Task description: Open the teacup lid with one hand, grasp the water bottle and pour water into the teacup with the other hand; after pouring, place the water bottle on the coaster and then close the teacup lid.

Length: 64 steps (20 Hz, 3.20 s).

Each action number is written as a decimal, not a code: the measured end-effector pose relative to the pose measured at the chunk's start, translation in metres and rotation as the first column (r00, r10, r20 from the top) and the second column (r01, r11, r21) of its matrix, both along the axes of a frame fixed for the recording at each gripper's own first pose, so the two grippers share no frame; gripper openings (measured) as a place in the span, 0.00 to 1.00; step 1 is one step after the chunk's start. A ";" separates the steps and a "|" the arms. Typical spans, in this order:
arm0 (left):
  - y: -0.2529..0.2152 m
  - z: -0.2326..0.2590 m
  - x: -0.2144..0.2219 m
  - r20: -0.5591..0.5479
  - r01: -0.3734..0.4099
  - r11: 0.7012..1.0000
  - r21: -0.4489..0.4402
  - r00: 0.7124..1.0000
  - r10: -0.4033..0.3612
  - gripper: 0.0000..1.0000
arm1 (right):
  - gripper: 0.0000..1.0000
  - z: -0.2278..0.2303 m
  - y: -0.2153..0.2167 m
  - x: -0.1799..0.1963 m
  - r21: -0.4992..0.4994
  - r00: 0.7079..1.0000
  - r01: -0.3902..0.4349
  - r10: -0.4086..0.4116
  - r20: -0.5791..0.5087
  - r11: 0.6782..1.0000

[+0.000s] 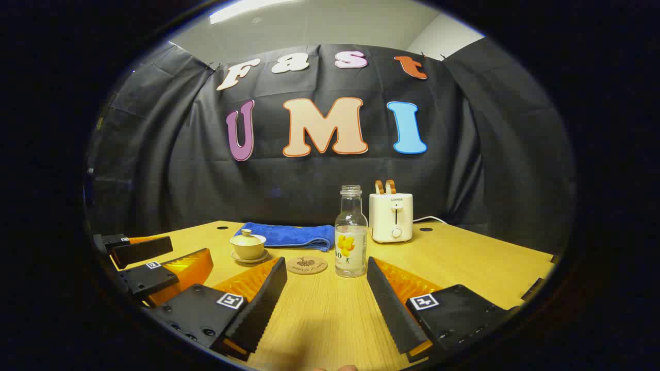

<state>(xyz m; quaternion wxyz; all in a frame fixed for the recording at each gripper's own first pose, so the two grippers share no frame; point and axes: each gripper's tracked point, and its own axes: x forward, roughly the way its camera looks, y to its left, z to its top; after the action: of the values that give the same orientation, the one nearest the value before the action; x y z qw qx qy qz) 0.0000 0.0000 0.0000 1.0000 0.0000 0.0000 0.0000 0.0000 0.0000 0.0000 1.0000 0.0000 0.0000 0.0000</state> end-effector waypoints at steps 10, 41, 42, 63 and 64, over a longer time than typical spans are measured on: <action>0.005 -0.001 0.000 -0.003 -0.035 0.999 -0.002 0.999 0.035 0.98 | 0.99 0.000 -0.002 -0.002 -0.001 1.000 0.005 -0.005 -0.003 1.000; 0.001 0.001 0.005 0.006 -0.006 1.000 0.000 1.000 0.006 0.98 | 0.96 0.000 0.001 -0.006 -0.002 1.000 -0.015 0.015 -0.009 1.000; 0.002 0.001 0.010 0.007 0.000 1.000 -0.001 1.000 0.000 0.98 | 0.99 0.000 0.002 -0.005 -0.002 1.000 -0.018 0.018 -0.010 1.000; 0.016 -0.020 0.181 -0.129 -0.013 0.997 0.076 0.991 0.023 0.98 | 0.96 0.000 -0.088 0.025 -0.008 0.996 0.083 -0.083 -0.004 0.996; 0.017 -0.021 0.185 -0.137 -0.016 0.997 0.079 0.990 0.026 0.98 | 0.96 0.001 -0.091 0.026 -0.008 0.996 0.088 -0.088 -0.005 0.996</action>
<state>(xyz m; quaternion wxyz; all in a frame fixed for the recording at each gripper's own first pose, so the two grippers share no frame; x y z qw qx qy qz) 0.1849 0.0170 -0.0213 0.9968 0.0387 0.0693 0.0106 0.0263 -0.0908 0.0009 0.9990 -0.0039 0.0025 -0.0441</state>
